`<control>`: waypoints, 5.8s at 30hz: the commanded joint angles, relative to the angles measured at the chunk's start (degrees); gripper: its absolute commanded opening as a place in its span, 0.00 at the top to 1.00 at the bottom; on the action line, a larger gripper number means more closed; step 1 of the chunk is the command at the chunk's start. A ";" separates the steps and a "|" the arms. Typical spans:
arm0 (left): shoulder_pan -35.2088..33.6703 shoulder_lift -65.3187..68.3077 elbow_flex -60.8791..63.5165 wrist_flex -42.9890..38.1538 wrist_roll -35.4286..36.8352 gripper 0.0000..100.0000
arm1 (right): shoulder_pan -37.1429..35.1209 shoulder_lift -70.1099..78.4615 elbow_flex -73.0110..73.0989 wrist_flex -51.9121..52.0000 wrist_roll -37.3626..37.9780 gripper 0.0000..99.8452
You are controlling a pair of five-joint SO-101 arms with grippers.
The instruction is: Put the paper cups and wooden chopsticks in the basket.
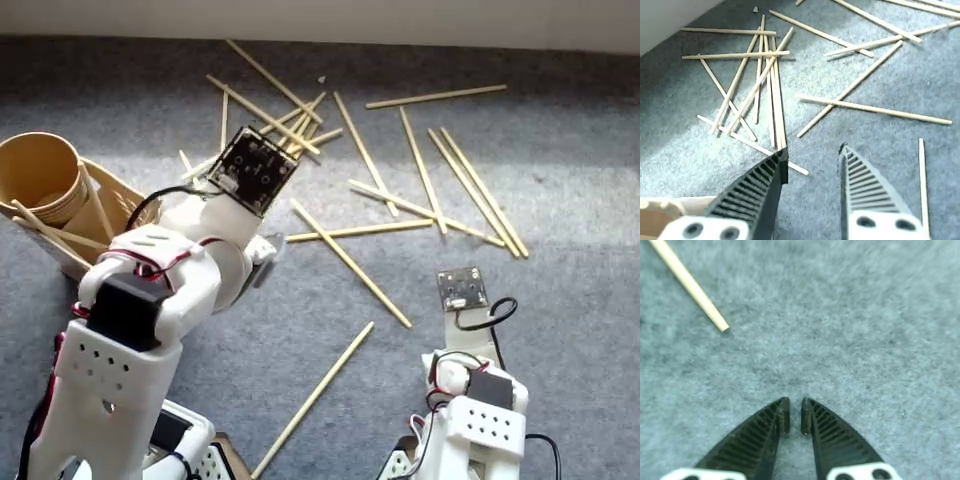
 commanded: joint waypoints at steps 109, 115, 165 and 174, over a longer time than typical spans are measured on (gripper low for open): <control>21.93 19.03 36.97 -38.24 -10.55 0.72 | 12.35 144.40 -192.48 45.49 7.21 0.99; 21.67 19.03 33.63 -37.89 -4.40 0.72 | 11.12 138.07 -192.66 45.32 1.41 0.99; 17.89 35.74 28.88 -30.77 -3.69 0.66 | -2.86 38.64 -61.05 16.48 -4.22 0.99; 18.07 45.41 21.14 -27.08 -9.14 0.84 | -2.77 38.46 -61.05 16.40 -4.22 0.99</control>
